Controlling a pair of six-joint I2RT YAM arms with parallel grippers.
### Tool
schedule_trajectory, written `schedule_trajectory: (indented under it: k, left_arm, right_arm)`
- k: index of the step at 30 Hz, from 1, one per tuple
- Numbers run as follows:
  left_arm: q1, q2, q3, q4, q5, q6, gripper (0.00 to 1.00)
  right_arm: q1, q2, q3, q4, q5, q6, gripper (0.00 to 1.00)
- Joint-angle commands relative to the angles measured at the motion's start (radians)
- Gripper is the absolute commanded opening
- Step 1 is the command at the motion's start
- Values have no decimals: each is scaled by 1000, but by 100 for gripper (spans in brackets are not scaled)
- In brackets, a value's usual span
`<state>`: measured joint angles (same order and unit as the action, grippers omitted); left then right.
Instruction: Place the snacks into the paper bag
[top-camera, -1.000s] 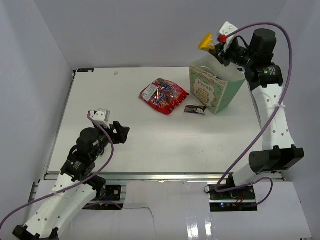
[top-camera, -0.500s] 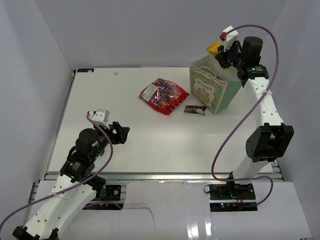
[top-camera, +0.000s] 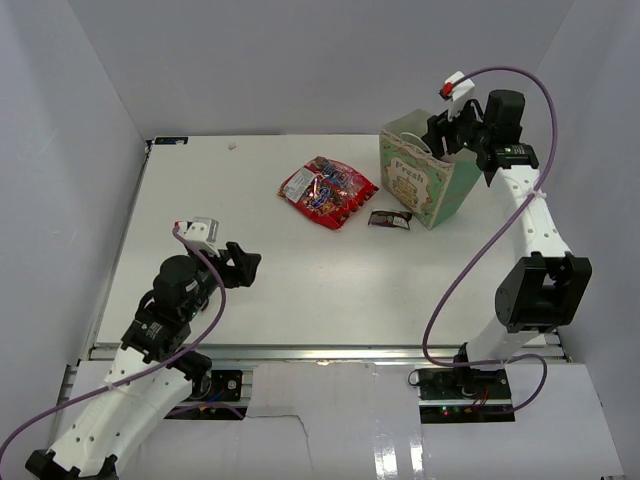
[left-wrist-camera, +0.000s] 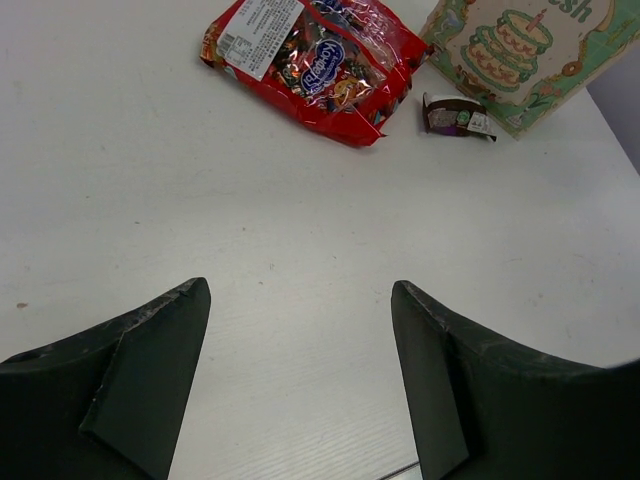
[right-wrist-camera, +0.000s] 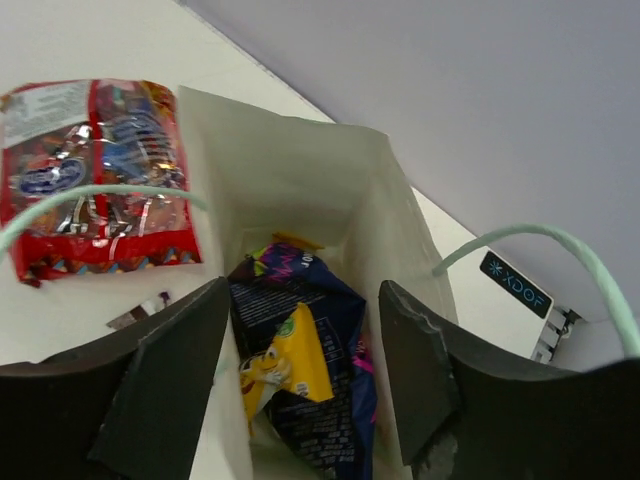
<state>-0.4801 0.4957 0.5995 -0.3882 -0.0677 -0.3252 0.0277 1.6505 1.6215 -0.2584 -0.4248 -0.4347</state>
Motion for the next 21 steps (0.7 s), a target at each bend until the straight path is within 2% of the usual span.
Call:
schedule_trajectory:
  k: [1,4,7,8,9,10,13,16,17,18,20,21]
  left_arm:
    - [0,7,20,2,-65,-116,84]
    - [1,21,7,-41,-165,-274,84]
    - [1,110,26,-141,-294,-519,81]
    - [3,138,26,-141,-317,-553,81]
    - [3,167,58,-185,-342,-589,81]
    - [5,196,78,-211,-368,-624,81]
    - [27,314,147,-287,-458,-719,85]
    - [136,420,181,-305,-442,-742,87]
    - [229,449,187,-314,-419,-742,87]
    - [277,510,195,-355,-375,-773,88]
    - [380,567,227,-461,-345,-807,89]
    - [386,614,246,-500,-372,-860,89]
  right_arm:
    - [-11,-144,3,-8,-165,-27,69]
    - [-11,-251,-47,-24,-241,-30,76]
    - [-11,-404,-170,2,-243,-53,82]
    - [-11,-432,-205,7,-243,-68,85]
    - [-11,-460,-241,10,-233,-84,92]
    - [-11,-483,-271,5,-233,-128,94]
    - [-11,-547,-348,-144,-343,-246,97]
    - [-8,-569,-412,-390,-547,-416,98]
    - [-3,-566,-431,-447,-586,-493,98]
    - [11,-564,-474,-525,-630,-521,97]
    - [17,-574,-526,-554,-660,-568,92]
    - [17,-581,-582,-533,-661,-570,90]
